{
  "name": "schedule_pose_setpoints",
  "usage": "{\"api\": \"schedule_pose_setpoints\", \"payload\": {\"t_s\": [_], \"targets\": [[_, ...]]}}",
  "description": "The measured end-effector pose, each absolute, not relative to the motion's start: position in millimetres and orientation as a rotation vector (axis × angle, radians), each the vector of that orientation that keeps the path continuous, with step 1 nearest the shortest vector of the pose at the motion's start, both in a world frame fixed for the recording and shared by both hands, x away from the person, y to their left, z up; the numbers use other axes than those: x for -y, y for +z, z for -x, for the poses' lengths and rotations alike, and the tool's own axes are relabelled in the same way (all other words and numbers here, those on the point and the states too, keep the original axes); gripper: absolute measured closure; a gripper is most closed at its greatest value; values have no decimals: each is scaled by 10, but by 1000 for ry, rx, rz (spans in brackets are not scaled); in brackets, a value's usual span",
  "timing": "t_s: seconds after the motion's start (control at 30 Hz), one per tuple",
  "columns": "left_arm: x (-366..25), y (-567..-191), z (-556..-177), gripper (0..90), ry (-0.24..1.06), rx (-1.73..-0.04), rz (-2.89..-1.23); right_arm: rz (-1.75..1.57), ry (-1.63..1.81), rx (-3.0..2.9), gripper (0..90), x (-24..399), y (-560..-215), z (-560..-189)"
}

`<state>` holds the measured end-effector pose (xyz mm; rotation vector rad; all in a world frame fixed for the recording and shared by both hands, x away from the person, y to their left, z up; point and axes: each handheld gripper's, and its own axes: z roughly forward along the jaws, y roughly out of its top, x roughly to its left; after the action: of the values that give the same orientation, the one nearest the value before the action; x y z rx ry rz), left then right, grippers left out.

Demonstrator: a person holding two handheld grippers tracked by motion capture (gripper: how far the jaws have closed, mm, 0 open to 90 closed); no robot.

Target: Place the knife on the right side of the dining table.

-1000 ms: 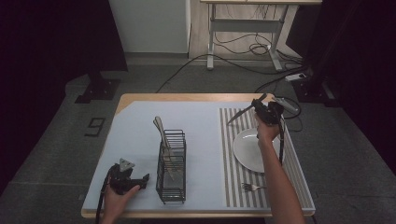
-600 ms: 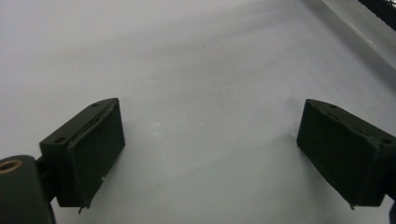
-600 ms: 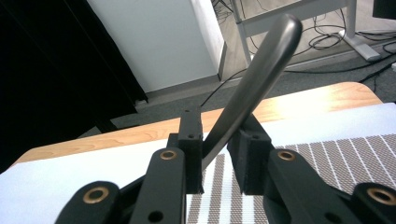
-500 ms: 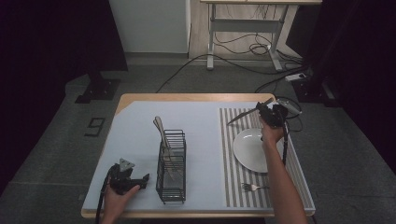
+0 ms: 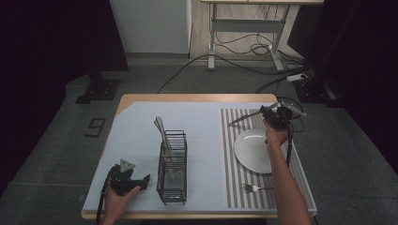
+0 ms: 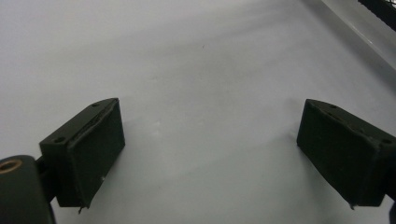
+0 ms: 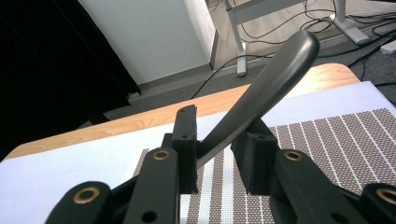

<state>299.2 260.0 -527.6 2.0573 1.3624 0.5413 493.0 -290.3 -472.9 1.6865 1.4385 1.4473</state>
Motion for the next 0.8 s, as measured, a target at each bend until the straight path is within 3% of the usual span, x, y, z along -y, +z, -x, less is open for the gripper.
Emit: {"api": "schedule_pose_setpoints", "payload": {"t_s": [0.8], "targets": [[-2598,-5276,-2991,71,544,-1362,-2058,-1818,1458,-1388,644,3128,-5009,-5018]]}}
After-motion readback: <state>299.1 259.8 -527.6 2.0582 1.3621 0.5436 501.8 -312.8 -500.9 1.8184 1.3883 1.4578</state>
